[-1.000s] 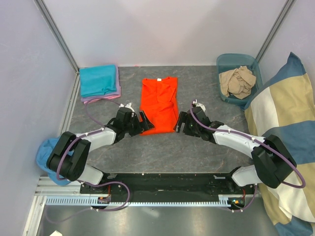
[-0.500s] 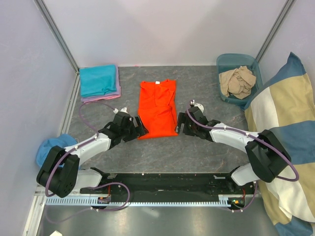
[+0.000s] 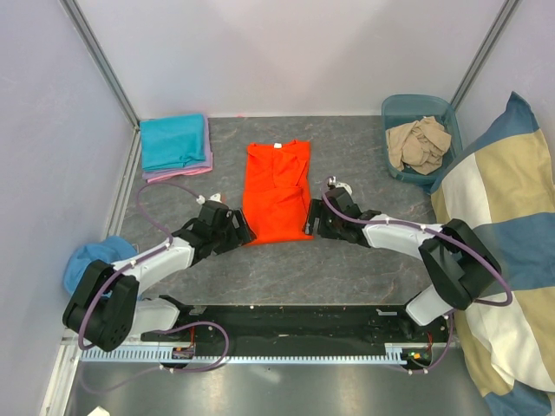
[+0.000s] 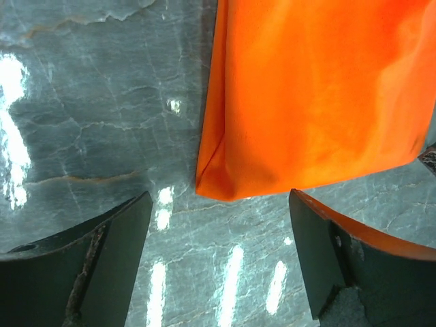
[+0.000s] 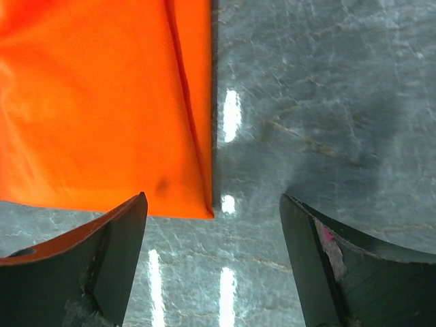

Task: Fold and stack the t-shirts
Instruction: Grab one side of the 2/3 rectangular tshirt with both arms

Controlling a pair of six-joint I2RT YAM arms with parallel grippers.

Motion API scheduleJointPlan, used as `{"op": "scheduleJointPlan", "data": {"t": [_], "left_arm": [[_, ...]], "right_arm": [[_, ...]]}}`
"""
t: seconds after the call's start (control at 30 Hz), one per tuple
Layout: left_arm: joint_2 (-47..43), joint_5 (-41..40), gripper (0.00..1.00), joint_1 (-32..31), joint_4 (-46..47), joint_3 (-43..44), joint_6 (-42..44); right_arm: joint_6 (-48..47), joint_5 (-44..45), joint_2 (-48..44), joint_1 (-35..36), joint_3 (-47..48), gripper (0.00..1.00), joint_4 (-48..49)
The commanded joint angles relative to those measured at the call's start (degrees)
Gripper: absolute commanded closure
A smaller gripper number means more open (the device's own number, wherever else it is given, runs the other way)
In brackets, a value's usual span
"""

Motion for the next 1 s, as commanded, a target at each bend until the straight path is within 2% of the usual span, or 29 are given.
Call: {"op": "scheduleJointPlan", "data": {"t": [0.0,0.1,0.23,0.33,0.47,0.67,0.77,0.97], "left_arm": [[2.06,-1.64,0.13,-0.09,1.88,-0.74,-1.08],[3.55,-1.46,0.15,-0.09,2.58,-0.47,-1.17],[4.87,-1.02,0.18,-0.09,3.20,-0.38,-0.99],[4.96,-0.85,0.19,-0.09,3.64,-0.73,-0.99],[5.40,-0.76,0.23,-0.09,3.73,-0.82,-0.82],[6.36,-0.32,0.45,-0.09,4.43,-0.91,-0.20],[6.89,-0.32,0.48,-0.09,4.78,-1.00,-0.02],[7.94,-0.32,0.48,-0.09,5.66,-1.26,-0.11]], "right_arm": [[-0.48,-2.71,2.54,0.03,1.43,0.15,2.82],[-0.39,-3.50,3.60,0.03,1.78,0.20,3.17],[-0.13,-3.68,4.57,0.03,1.78,0.40,3.53],[-0.13,-5.35,4.57,0.12,1.43,0.47,3.44],[0.23,-5.61,4.31,0.12,0.73,0.50,3.44],[1.10,-5.88,4.83,0.82,-0.42,0.51,3.53],[1.46,-5.88,5.36,1.17,-0.77,0.53,5.46],[1.72,-6.67,6.68,1.87,-0.51,0.57,6.08]]}}
